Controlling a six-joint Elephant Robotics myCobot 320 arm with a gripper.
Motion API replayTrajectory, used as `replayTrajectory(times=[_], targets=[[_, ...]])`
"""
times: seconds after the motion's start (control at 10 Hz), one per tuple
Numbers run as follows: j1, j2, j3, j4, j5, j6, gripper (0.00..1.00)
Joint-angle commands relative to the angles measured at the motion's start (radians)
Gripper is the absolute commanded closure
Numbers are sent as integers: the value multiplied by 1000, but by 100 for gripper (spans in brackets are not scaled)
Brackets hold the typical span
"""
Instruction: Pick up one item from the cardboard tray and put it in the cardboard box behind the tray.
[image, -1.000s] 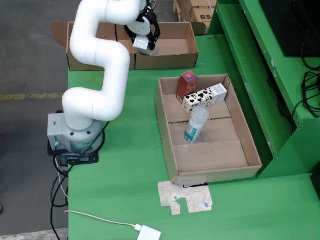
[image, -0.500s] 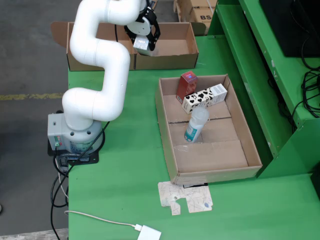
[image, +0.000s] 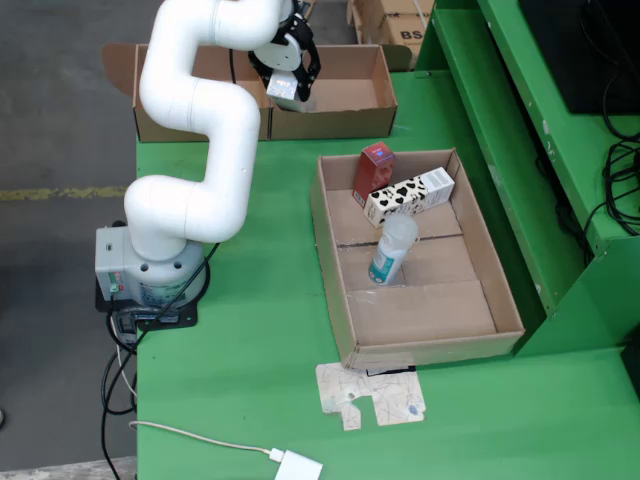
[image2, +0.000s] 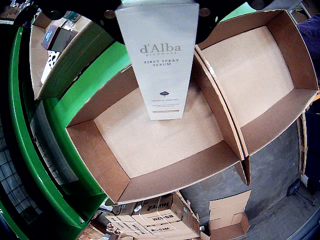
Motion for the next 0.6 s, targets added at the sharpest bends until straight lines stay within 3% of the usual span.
replayTrajectory(times=[0.0,0.3,0.5], targets=[[-9,41,19,5,-6,6,100],[-9,41,19,5,-6,6,100],[-9,41,19,5,-6,6,80]])
